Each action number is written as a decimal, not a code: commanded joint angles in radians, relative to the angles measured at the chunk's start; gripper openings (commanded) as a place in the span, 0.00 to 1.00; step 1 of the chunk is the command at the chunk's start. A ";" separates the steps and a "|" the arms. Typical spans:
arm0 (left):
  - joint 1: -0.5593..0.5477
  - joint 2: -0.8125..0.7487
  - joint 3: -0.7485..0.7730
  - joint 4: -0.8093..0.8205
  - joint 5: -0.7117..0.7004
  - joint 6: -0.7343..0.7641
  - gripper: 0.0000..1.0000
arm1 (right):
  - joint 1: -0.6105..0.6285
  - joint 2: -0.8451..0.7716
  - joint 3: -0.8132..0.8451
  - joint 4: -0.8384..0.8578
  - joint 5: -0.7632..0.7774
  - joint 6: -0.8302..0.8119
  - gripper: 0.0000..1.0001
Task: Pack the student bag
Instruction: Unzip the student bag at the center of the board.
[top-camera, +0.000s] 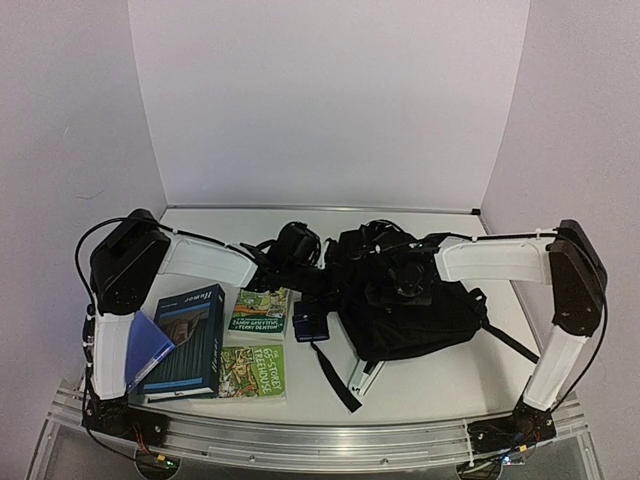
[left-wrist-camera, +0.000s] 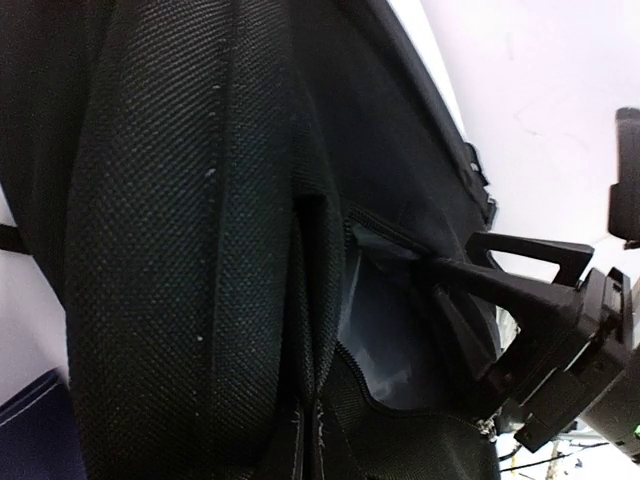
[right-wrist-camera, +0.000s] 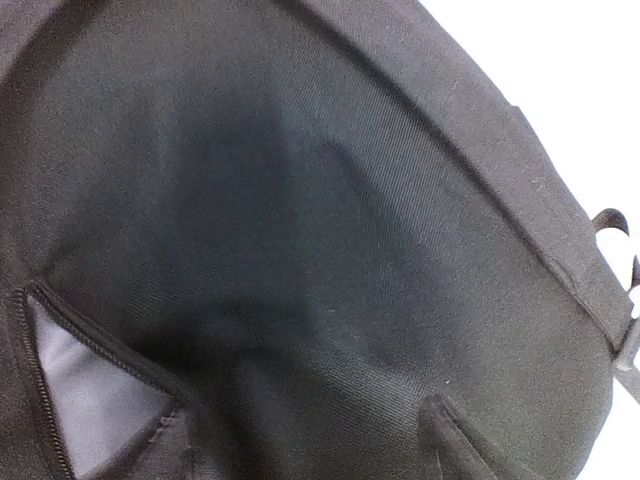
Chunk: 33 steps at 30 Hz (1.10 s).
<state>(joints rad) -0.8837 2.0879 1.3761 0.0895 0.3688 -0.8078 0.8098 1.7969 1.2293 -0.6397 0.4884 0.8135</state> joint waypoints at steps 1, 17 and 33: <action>0.009 0.056 0.079 -0.005 -0.013 -0.012 0.00 | -0.035 -0.060 -0.011 -0.110 0.163 0.012 0.35; 0.014 -0.196 -0.030 -0.128 -0.110 0.167 0.47 | -0.054 -0.157 -0.050 0.021 0.053 -0.009 0.00; 0.068 -0.334 -0.358 -0.017 -0.033 -0.122 0.47 | -0.066 -0.195 -0.079 0.132 -0.075 -0.040 0.00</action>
<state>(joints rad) -0.8294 1.7174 1.0526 -0.0210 0.2839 -0.8173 0.7466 1.6574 1.1562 -0.5611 0.4409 0.7844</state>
